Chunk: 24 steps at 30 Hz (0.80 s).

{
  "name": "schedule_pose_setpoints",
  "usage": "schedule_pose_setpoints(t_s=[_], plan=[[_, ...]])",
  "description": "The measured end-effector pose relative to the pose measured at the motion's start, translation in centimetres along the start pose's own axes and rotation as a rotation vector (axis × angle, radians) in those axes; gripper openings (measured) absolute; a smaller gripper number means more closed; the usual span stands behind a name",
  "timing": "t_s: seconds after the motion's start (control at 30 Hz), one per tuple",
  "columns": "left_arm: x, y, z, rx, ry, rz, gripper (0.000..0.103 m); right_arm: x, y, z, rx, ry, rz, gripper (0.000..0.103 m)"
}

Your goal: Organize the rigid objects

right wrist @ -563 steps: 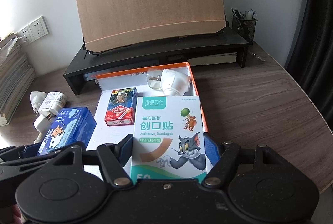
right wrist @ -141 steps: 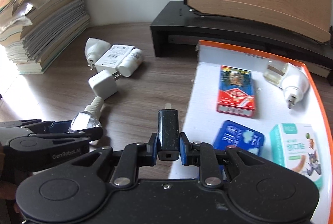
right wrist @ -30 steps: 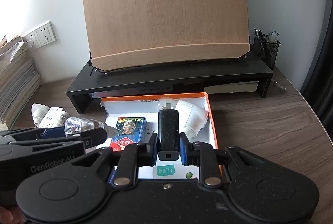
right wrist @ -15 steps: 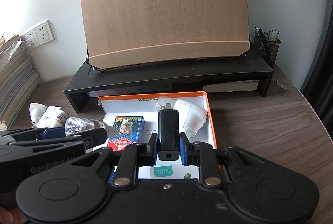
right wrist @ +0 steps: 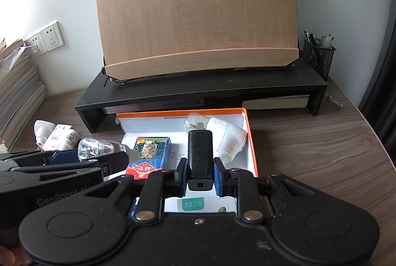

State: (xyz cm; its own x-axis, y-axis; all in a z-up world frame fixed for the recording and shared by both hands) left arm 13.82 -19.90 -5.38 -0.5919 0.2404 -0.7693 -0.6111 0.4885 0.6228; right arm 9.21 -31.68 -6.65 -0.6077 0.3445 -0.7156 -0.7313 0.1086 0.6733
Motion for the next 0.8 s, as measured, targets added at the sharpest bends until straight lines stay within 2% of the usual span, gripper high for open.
schedule_pose_setpoints(t_s=[0.8], plan=[[-0.12, -0.71, 0.18, -0.002, 0.001, 0.008, 0.049, -0.04, -0.99, -0.15, 0.002, 0.003, 0.012, 0.026]])
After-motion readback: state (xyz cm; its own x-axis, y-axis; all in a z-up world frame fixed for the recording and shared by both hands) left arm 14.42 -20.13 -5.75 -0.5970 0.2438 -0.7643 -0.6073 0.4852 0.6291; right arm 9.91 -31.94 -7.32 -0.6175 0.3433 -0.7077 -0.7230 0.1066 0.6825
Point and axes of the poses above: each gripper's, at about its wrist camera, not at the fingertips, and y roughly against the way its jaws point, z to its left, x to its underside, the point moved 7 cm from there along -y, roughly the way its jaws point, and after that the axes turned 3 degrees about -z, right-handed, at the moved point
